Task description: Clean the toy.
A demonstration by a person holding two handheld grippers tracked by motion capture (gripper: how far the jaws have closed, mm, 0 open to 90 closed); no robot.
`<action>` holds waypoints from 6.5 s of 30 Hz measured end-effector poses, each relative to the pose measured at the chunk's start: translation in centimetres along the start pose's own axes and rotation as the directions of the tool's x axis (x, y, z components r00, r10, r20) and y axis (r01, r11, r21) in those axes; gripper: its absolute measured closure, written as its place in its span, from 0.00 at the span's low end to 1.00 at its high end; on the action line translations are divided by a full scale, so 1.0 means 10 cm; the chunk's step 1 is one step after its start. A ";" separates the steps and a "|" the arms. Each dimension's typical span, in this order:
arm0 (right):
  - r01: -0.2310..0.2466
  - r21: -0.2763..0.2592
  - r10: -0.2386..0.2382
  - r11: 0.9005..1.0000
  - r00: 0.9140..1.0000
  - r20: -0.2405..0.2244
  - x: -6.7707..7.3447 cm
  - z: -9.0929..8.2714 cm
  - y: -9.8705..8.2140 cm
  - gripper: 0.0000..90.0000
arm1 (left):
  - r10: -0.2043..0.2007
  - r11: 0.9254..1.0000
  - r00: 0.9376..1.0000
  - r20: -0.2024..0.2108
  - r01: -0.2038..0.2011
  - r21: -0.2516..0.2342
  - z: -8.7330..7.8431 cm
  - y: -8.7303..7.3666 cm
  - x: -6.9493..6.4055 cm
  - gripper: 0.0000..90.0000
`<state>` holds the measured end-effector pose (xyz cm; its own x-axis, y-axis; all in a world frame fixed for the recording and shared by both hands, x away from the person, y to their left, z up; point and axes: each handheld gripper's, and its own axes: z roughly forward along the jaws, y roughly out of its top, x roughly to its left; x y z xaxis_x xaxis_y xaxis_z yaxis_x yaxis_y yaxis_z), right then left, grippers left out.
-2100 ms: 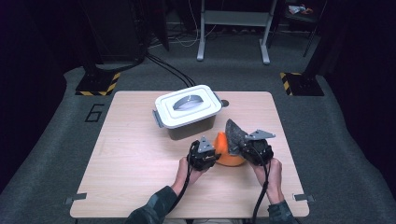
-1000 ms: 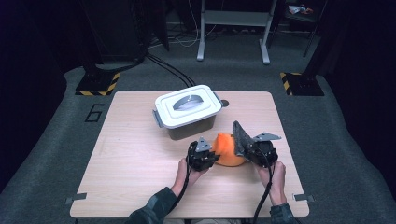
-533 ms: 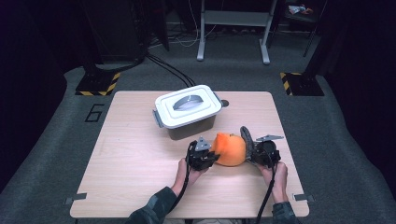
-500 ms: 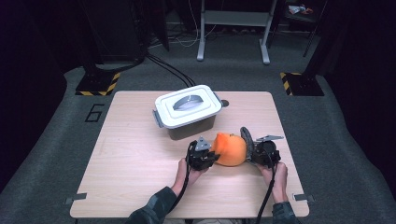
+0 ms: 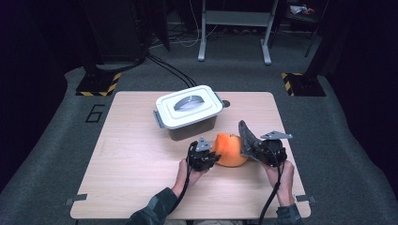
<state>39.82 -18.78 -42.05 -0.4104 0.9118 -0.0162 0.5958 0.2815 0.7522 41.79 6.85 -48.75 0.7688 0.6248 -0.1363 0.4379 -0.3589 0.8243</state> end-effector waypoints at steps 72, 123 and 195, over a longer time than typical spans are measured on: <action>0.010 0.036 -0.008 0.999 1.000 -0.029 0.07 0.19 -0.07 0.85 | 0.012 1.000 1.000 -0.002 -0.012 -0.018 -0.07 -0.03 0.05 0.59; 0.096 0.006 -0.096 0.995 0.995 -0.029 0.32 0.24 0.04 0.86 | -0.046 0.999 0.999 -0.013 0.046 0.023 0.03 0.02 -0.03 0.91; 0.013 0.027 -0.013 1.000 1.000 0.000 0.08 0.31 -0.10 0.86 | 0.053 0.998 0.998 -0.045 -0.052 0.024 0.08 -0.06 -0.03 0.91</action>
<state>41.02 -17.42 -44.87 -0.4183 0.9080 -0.0255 0.6087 0.3011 0.7340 41.68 6.34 -49.70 0.7690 0.6357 -0.0671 0.4083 -0.4077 0.8167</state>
